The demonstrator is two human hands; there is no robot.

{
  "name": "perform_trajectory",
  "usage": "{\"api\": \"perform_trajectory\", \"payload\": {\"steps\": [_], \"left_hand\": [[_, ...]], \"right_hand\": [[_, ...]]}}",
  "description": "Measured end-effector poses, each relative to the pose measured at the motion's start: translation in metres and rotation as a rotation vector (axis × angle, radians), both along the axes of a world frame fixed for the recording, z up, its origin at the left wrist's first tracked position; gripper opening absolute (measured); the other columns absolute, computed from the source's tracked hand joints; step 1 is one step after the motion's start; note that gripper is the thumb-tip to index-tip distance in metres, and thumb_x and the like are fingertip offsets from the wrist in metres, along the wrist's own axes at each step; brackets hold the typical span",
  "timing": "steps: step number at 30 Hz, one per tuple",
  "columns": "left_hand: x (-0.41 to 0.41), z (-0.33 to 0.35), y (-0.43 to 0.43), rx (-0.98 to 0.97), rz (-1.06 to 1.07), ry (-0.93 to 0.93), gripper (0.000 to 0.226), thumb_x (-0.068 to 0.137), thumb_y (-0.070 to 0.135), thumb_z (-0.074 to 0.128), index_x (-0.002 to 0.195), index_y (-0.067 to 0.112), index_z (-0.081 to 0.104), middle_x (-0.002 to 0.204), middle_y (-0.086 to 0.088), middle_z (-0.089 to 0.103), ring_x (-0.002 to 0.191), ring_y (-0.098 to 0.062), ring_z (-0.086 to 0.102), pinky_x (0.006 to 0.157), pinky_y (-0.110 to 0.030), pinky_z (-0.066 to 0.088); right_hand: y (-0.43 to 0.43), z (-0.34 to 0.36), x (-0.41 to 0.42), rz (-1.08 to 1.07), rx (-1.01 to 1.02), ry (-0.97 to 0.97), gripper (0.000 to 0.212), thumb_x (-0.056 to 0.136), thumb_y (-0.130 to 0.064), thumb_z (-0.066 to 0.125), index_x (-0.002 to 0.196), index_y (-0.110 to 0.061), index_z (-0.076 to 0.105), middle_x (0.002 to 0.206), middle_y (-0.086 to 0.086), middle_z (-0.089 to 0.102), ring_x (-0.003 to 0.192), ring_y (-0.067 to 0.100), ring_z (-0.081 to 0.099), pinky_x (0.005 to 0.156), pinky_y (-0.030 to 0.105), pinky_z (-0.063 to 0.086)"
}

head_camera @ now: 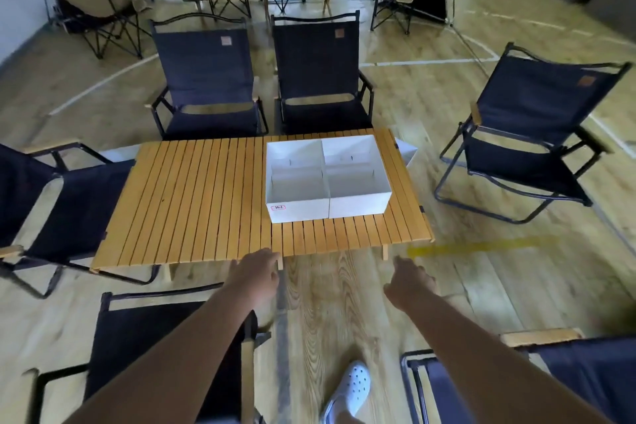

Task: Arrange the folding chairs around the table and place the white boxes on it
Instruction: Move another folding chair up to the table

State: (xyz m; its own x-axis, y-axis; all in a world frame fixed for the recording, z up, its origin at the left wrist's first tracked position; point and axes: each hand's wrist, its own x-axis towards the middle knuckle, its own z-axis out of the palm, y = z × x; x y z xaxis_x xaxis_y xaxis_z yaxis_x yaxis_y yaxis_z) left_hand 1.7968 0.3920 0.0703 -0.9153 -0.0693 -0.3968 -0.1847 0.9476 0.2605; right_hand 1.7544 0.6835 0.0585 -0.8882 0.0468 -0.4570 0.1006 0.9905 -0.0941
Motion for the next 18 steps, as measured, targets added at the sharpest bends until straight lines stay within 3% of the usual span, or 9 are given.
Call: {"api": "perform_trajectory", "payload": {"steps": [5, 11, 18], "left_hand": [[0.071, 0.014, -0.002, -0.032, -0.066, -0.015, 0.053, 0.097, 0.019, 0.043, 0.149, 0.026, 0.036, 0.156, 0.003, 0.034, 0.141, -0.02, 0.035, 0.116, -0.05, 0.026], [0.146, 0.014, -0.004, 0.009, -0.088, -0.027, 0.046, 0.096, 0.023, 0.045, 0.141, 0.029, 0.045, 0.147, 0.005, 0.047, 0.126, -0.02, 0.052, 0.105, -0.046, 0.041], [0.192, 0.023, 0.031, 0.013, -0.132, -0.075, 0.049, 0.099, 0.025, 0.045, 0.147, 0.023, 0.038, 0.153, 0.001, 0.038, 0.136, -0.021, 0.042, 0.109, -0.038, 0.038]], "right_hand": [[-0.019, 0.007, 0.078, -0.038, -0.004, -0.027, 0.046, 0.088, -0.022, 0.052, 0.133, -0.021, 0.04, 0.129, 0.001, 0.051, 0.116, 0.022, 0.052, 0.094, 0.04, 0.045], [-0.026, 0.008, 0.171, -0.042, 0.001, -0.082, 0.045, 0.088, -0.02, 0.05, 0.132, -0.022, 0.04, 0.131, 0.001, 0.049, 0.121, 0.023, 0.049, 0.096, 0.042, 0.04], [0.023, 0.03, 0.241, -0.131, -0.003, -0.066, 0.045, 0.087, -0.019, 0.051, 0.131, -0.023, 0.041, 0.131, 0.002, 0.052, 0.119, 0.025, 0.05, 0.093, 0.039, 0.043]]}}
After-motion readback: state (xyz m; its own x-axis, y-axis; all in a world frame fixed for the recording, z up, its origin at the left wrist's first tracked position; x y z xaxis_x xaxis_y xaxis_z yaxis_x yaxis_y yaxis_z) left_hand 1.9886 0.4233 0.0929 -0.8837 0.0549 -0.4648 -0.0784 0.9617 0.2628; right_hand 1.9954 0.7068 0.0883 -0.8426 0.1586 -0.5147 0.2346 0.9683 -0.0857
